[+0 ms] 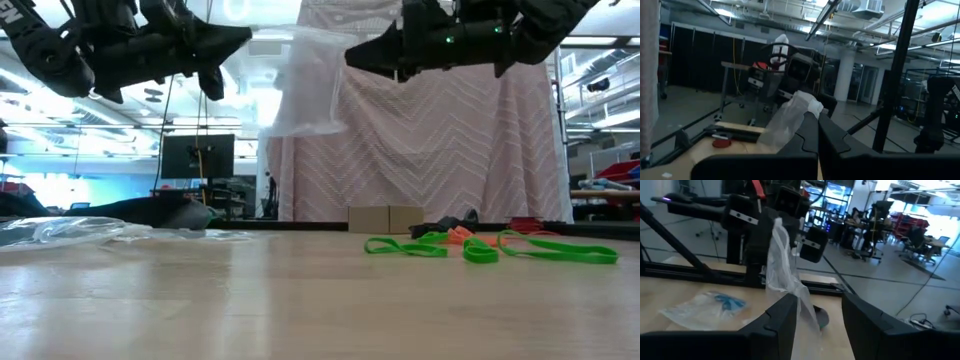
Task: Sort rubber bands
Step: Open the transparent zip bag
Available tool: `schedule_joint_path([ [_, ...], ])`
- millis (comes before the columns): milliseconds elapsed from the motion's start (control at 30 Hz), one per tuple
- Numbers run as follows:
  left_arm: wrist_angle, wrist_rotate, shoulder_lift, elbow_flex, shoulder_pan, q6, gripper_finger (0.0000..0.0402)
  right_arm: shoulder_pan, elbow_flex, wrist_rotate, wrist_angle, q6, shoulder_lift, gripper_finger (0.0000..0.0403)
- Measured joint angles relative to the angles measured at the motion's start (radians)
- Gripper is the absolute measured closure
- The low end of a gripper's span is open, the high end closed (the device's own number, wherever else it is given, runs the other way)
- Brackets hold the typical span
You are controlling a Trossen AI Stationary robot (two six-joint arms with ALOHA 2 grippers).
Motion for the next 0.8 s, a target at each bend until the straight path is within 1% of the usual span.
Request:
schedule_joint_path([
  [300, -0.001, -0.003, 0.0, 0.0, 0.002, 0.022, 0.0401, 0.023, 0.0, -0.033, -0.015, 0.037, -0.002, 0.026],
  [400, -0.006, -0.002, 0.0, 0.0, 0.009, 0.026, 0.04, 0.026, 0.0, -0.061, -0.044, 0.042, -0.006, 0.0255],
  [567, -0.079, 0.001, 0.0, 0.0, 0.025, 0.043, 0.04, 0.025, 0.0, -0.064, -0.066, 0.045, -0.011, 0.0241],
  [800, -0.09, 0.002, 0.0, 0.0, 0.029, 0.08, 0.04, 0.024, 0.0, -0.065, -0.076, 0.067, -0.02, 0.0227],
])
